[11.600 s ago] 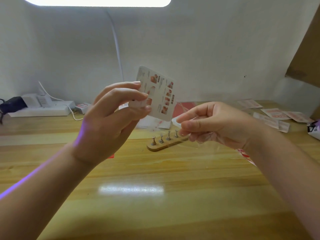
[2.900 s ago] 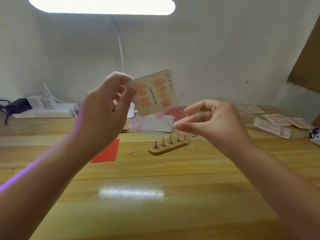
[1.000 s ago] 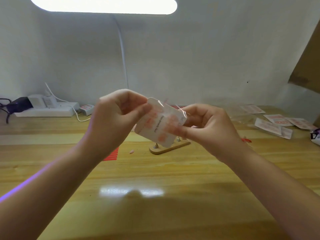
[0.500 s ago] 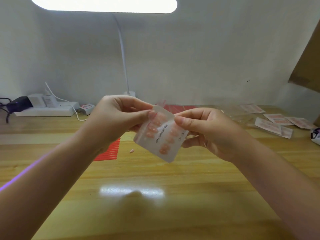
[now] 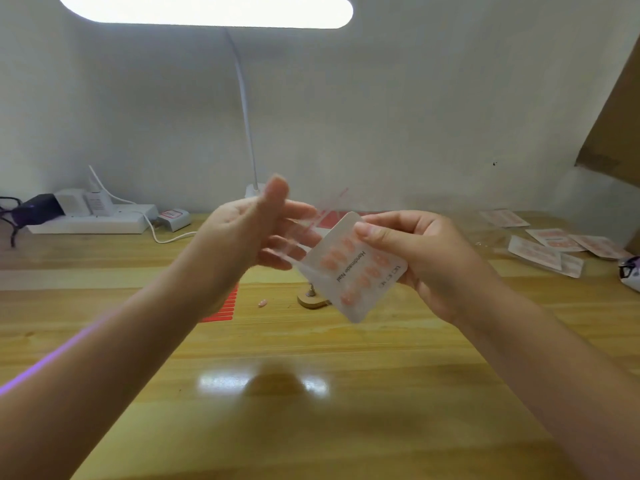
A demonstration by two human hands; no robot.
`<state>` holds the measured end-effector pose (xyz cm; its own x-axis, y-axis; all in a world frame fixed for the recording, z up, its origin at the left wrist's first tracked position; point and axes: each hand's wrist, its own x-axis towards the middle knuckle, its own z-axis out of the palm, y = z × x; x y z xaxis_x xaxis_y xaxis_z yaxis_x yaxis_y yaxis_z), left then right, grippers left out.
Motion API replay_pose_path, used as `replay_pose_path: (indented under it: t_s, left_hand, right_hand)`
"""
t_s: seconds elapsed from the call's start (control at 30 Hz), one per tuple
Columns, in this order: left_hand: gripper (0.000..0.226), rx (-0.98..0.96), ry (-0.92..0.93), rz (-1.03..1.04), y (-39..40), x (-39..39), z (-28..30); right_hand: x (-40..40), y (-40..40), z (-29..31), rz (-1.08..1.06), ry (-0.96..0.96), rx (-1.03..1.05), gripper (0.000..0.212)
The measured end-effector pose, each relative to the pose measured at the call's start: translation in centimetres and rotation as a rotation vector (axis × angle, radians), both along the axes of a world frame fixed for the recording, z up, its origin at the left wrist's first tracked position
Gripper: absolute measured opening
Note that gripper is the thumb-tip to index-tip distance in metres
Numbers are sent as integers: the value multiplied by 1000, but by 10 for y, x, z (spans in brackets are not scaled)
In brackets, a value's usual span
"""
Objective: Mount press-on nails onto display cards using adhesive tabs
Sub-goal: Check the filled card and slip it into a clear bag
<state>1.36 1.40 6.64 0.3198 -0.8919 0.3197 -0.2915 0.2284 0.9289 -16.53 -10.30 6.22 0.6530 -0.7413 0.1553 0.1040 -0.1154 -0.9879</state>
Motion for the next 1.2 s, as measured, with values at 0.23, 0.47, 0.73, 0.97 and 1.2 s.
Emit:
replay_pose_path:
  t_s: [0.23, 0.47, 0.73, 0.97, 1.2]
  left_hand:
    - [38, -110, -449, 141, -3, -8, -13]
    - [23, -125, -349, 111, -5, -5, -15]
    - [21, -73, -459, 31, -9, -4, -21]
    - [17, -457, -1049, 548, -3, -3, -15]
    - [19, -647, -1427, 678, -6, -5, -34]
  right_hand:
    - [1, 5, -3, -28, -20, -50, 28]
    - [1, 10, -2, 3, -9, -170, 13]
    - [0, 11, -3, -30, 38, -206, 22]
    - [3, 6, -3, -254, 273, -229, 69]
    - [4, 8, 3, 257, 187, 445, 35]
